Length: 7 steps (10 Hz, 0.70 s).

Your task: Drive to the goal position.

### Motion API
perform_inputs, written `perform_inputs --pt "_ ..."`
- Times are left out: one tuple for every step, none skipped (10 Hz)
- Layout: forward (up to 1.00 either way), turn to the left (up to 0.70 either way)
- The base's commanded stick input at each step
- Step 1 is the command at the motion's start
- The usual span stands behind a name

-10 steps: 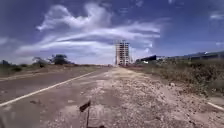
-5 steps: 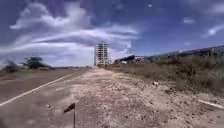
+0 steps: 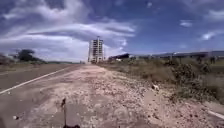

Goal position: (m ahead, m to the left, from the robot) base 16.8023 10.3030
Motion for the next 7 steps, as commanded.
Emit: perform_inputs --pt "1.00 0.00" --pt "1.00 0.00" --pt "1.00 0.00" --pt "1.00 0.00" --pt "1.00 0.00" --pt "1.00 0.00" --pt "1.00 0.00"
